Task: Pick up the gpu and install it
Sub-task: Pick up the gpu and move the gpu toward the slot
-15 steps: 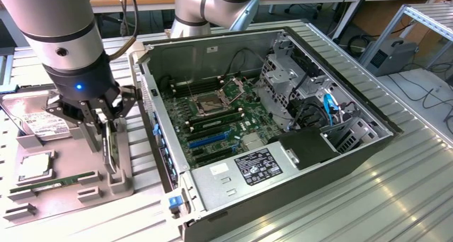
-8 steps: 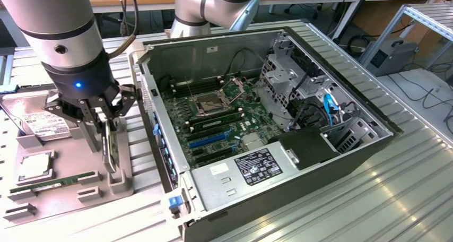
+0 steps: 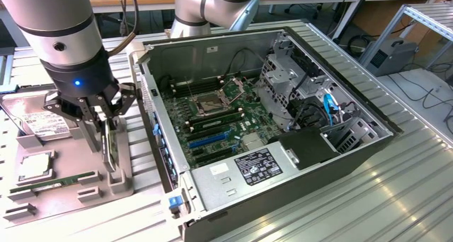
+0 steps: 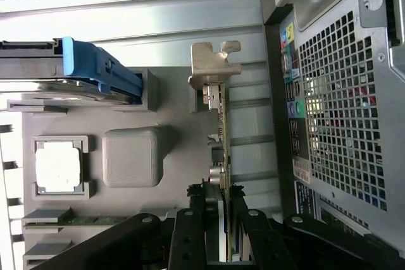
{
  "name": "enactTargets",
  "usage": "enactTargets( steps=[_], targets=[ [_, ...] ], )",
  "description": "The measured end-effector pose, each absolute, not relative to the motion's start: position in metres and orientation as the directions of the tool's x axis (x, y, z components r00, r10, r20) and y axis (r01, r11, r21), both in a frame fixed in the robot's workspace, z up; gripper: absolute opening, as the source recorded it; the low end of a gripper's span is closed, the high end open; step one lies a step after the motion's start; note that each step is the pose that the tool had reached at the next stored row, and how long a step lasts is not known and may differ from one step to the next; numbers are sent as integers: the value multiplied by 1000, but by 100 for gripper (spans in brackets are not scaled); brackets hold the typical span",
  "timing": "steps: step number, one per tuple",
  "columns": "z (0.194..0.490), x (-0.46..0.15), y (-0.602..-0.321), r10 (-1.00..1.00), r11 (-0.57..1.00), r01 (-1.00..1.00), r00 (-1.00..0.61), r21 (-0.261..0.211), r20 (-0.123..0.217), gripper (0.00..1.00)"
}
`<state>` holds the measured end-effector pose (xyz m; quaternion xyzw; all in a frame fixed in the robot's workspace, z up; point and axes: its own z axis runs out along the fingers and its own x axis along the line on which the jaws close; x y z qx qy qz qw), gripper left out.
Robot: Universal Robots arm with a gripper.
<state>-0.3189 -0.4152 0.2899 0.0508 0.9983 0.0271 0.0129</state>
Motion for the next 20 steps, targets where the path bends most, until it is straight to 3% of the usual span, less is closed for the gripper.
enactTargets(
  steps=[20],
  targets=[
    [300,-319,-415,102,993,101,-995,56,-23,27]
  ],
)
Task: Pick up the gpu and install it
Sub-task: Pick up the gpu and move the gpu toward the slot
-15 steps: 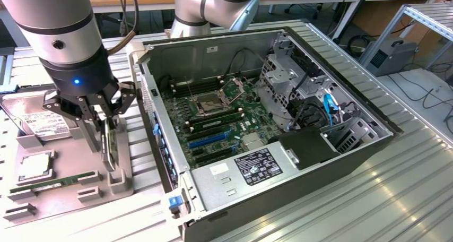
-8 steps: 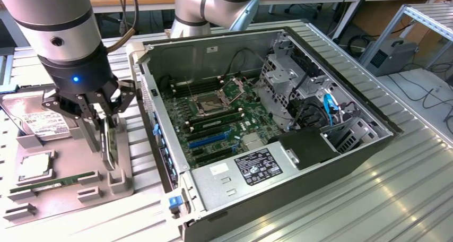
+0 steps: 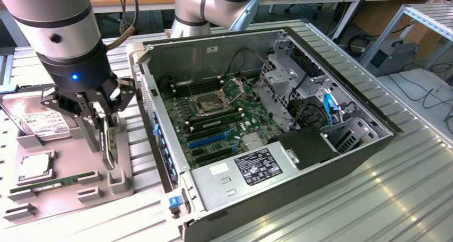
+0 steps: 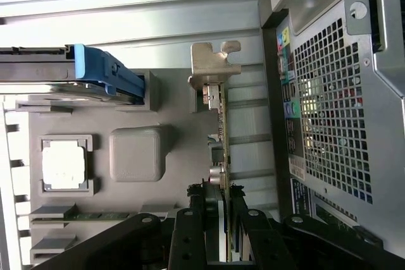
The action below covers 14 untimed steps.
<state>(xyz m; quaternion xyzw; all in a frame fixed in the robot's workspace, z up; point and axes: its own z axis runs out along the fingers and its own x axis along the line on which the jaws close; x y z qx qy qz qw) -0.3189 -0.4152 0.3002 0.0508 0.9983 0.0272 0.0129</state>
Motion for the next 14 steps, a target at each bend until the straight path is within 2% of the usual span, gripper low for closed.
enactTargets(
  steps=[14],
  targets=[
    [308,-319,-415,102,993,101,-995,55,-23,27]
  ],
)
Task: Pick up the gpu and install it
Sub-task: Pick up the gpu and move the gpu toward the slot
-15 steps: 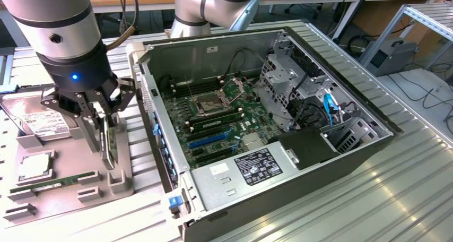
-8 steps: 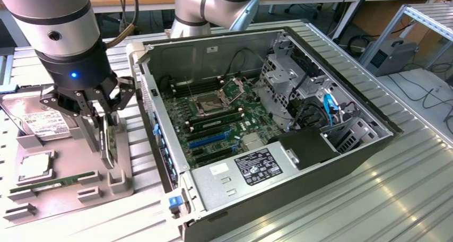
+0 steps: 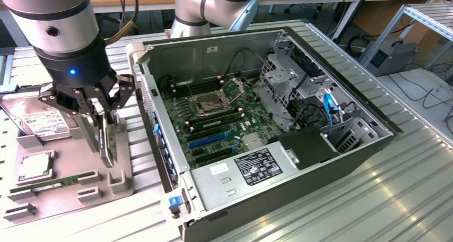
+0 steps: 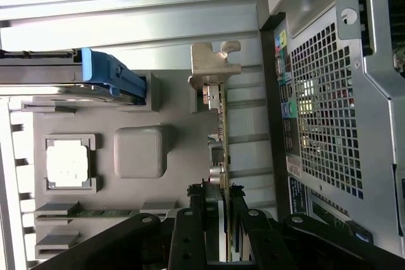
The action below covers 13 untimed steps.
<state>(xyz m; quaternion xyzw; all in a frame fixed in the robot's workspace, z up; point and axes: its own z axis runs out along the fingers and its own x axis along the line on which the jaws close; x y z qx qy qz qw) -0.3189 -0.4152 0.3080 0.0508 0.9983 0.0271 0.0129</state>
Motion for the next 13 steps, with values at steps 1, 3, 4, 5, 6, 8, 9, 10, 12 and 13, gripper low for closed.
enactTargets(
  steps=[1,3,4,5,6,8,9,10,12,13],
  targets=[
    [308,-319,-415,102,993,101,-995,56,-23,27],
    [310,-319,-415,102,993,101,-994,55,-23,27],
    [310,-319,-415,102,993,101,-995,56,-23,27],
    [311,-319,-415,102,993,101,-995,56,-23,27],
    [312,-319,-415,102,993,101,-994,56,-23,27],
    [313,-319,-415,102,993,101,-995,55,-23,27],
    [314,-319,-415,102,993,101,-995,55,-23,27],
    [315,-319,-415,102,993,101,-995,56,-23,27],
    [316,-319,-415,102,993,101,-994,55,-23,27],
    [318,-319,-415,102,993,101,-995,55,-23,27]
  ],
)
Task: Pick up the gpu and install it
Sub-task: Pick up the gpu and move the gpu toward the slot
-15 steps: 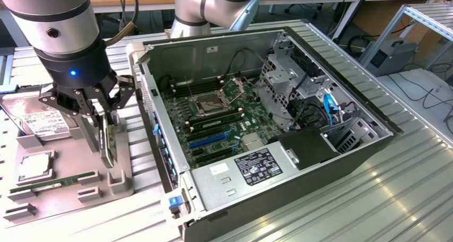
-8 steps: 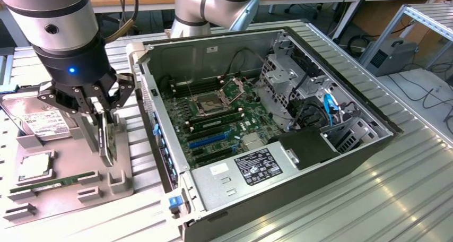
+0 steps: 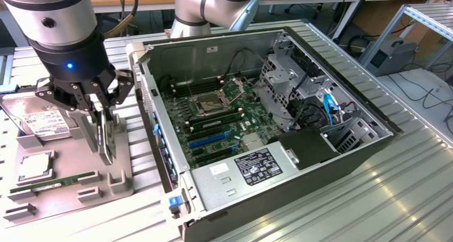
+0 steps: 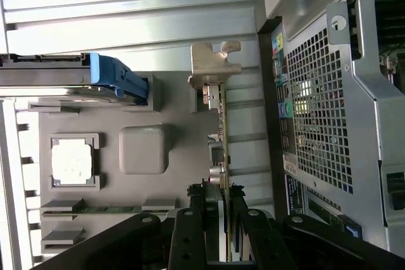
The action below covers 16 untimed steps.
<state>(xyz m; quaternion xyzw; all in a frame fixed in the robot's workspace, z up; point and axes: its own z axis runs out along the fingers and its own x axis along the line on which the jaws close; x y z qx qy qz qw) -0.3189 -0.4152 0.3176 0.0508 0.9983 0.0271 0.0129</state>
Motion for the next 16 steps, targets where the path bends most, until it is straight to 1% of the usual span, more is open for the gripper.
enactTargets(
  steps=[16],
  targets=[
    [330,-319,-415,102,993,101,-995,56,-23,27]
  ],
)
